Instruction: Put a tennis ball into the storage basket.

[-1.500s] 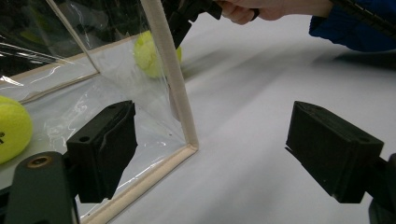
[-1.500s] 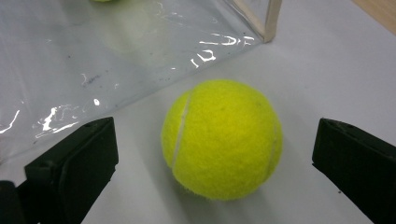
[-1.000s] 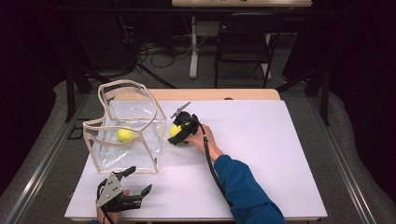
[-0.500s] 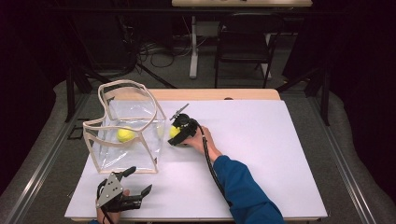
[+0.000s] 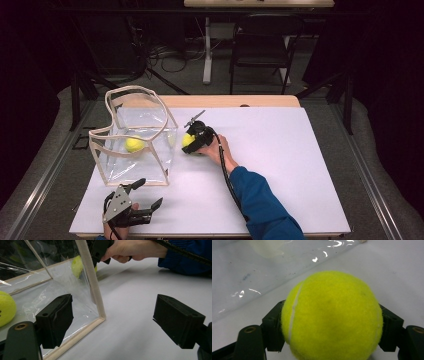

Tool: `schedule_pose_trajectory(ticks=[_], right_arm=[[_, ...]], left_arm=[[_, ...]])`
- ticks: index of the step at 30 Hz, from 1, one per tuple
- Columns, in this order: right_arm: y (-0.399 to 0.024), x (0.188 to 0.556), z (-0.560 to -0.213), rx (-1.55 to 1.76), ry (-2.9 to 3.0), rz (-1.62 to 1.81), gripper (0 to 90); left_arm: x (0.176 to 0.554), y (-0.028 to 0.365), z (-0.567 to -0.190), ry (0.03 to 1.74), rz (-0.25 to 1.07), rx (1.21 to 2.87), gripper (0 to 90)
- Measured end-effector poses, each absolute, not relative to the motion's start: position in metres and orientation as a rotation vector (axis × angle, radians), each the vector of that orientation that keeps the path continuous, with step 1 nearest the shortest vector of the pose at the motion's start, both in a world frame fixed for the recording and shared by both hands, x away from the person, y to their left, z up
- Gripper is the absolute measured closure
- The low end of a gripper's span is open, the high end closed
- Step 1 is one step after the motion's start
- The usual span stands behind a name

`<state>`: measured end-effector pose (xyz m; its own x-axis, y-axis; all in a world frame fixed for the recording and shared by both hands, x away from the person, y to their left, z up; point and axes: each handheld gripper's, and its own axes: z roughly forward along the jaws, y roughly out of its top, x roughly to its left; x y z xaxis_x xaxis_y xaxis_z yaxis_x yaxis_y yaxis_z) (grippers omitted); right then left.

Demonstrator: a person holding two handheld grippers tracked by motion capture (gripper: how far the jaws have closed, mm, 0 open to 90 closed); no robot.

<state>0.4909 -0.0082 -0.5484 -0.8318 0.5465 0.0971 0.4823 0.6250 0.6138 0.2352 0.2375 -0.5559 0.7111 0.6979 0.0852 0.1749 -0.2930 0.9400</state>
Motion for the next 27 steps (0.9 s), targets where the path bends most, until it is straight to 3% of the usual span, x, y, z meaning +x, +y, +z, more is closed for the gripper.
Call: schedule_pose_trajectory(ticks=[27], right_arm=[[-0.022, 0.477, -0.512, 0.776, 2.712, 0.975, 25.6]], left_arm=[[0.235, 0.237, -0.555, 0.681, 0.605, 1.831, 15.9]])
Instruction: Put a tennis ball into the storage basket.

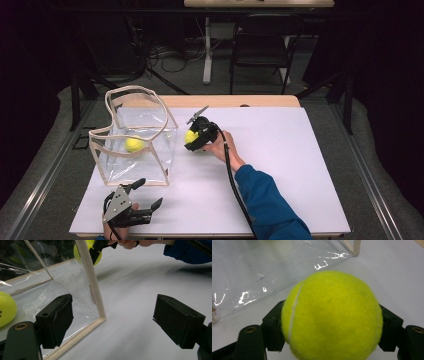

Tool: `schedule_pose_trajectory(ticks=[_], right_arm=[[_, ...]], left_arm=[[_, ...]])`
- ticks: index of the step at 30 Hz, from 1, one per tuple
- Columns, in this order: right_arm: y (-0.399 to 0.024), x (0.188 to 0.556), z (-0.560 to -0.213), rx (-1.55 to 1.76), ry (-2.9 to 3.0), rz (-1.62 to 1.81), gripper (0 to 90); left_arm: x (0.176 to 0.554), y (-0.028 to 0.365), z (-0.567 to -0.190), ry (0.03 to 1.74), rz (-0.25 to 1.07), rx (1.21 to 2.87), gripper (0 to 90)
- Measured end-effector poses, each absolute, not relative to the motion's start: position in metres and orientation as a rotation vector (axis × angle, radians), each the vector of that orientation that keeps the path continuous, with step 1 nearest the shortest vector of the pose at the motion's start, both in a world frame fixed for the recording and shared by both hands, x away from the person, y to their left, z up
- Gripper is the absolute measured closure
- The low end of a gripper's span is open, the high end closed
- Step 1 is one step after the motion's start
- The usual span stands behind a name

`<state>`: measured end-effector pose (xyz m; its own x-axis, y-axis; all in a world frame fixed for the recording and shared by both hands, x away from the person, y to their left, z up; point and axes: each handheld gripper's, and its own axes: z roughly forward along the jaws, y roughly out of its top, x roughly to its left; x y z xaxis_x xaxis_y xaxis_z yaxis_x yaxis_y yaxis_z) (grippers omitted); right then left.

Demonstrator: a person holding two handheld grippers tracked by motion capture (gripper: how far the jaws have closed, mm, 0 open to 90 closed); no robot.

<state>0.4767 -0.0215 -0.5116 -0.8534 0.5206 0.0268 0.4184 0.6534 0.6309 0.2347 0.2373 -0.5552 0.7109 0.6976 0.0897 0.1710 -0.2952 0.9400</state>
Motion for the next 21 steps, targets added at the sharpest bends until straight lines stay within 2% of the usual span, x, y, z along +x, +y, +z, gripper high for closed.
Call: schedule_pose_trajectory(ticks=[21], right_arm=[[-0.029, 0.465, -0.479, 0.725, 2.698, 0.935, 25.7]], left_arm=[[0.234, 0.237, -0.555, 0.682, 0.609, 1.829, 15.9]])
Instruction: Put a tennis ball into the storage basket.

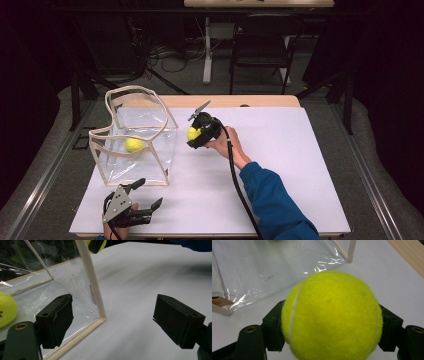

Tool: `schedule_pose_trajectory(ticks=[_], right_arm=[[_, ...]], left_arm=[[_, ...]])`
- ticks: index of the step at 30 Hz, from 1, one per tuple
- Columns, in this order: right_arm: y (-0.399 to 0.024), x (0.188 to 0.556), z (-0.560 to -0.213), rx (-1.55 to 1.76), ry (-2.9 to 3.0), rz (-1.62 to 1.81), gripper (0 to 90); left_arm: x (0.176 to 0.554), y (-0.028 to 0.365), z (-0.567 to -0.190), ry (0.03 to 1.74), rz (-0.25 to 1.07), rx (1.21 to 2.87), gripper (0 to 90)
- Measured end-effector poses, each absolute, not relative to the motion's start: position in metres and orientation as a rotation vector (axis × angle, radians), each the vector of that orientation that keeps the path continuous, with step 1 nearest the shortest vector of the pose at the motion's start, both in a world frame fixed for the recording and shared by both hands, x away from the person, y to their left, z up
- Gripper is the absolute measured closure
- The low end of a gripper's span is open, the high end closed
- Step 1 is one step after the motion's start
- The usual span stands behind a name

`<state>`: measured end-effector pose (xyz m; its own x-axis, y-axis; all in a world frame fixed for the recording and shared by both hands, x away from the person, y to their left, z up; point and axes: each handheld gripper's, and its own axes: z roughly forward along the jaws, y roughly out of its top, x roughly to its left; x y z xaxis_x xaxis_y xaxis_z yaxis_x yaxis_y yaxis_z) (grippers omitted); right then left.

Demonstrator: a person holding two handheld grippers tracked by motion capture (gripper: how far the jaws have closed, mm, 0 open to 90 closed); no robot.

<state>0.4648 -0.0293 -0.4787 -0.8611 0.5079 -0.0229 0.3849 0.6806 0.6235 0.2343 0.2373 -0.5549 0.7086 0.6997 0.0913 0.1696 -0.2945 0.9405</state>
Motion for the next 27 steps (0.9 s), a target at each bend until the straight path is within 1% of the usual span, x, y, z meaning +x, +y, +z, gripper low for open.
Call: schedule_pose_trajectory(ticks=[17, 27], right_arm=[[-0.033, 0.460, -0.452, 0.691, 2.683, 0.941, 25.7], [-0.035, 0.457, -0.445, 0.682, 2.684, 0.936, 25.8]], left_arm=[[0.234, 0.238, -0.555, 0.680, 0.612, 1.829, 15.9], [0.234, 0.238, -0.555, 0.684, 0.613, 1.828, 15.9]])
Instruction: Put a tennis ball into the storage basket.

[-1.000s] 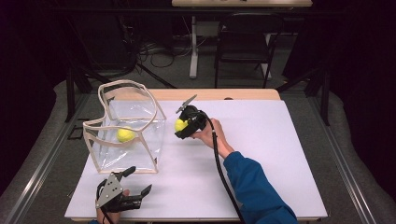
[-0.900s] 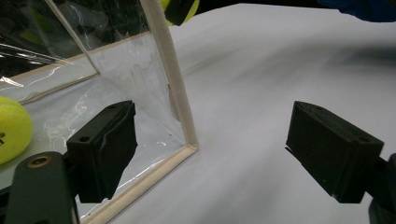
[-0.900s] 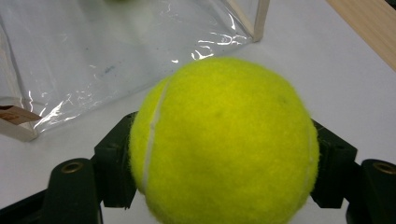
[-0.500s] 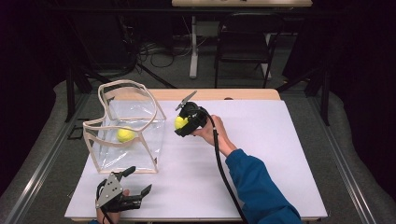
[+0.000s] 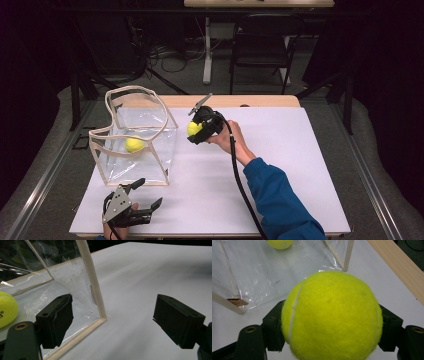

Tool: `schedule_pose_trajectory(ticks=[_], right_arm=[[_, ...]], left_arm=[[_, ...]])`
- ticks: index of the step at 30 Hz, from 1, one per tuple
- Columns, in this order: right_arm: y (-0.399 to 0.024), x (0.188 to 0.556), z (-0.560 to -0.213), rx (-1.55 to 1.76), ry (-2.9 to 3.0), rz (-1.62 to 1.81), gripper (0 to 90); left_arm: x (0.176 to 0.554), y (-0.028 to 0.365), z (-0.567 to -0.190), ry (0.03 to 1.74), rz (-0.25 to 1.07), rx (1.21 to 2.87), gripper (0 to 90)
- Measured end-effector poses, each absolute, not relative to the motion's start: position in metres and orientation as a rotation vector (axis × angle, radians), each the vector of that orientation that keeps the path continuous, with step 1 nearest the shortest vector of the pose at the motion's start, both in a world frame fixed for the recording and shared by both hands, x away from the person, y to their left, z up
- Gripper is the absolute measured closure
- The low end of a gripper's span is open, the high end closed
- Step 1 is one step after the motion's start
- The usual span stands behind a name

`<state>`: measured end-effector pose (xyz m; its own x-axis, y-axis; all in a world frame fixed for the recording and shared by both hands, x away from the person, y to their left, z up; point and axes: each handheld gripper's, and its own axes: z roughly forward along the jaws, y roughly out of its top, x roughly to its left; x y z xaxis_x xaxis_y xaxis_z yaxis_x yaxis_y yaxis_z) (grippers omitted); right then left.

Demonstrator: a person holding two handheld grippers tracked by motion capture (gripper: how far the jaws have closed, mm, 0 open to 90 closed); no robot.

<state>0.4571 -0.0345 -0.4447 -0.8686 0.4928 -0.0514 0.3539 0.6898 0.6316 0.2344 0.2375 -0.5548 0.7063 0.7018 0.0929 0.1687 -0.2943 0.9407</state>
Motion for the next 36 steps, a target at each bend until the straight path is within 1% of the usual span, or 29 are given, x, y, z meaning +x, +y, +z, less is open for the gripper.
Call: schedule_pose_trajectory(ticks=[36], right_arm=[[-0.039, 0.449, -0.412, 0.651, 2.636, 0.988, 25.7]], left_arm=[[0.234, 0.238, -0.554, 0.680, 0.614, 1.826, 15.9]])
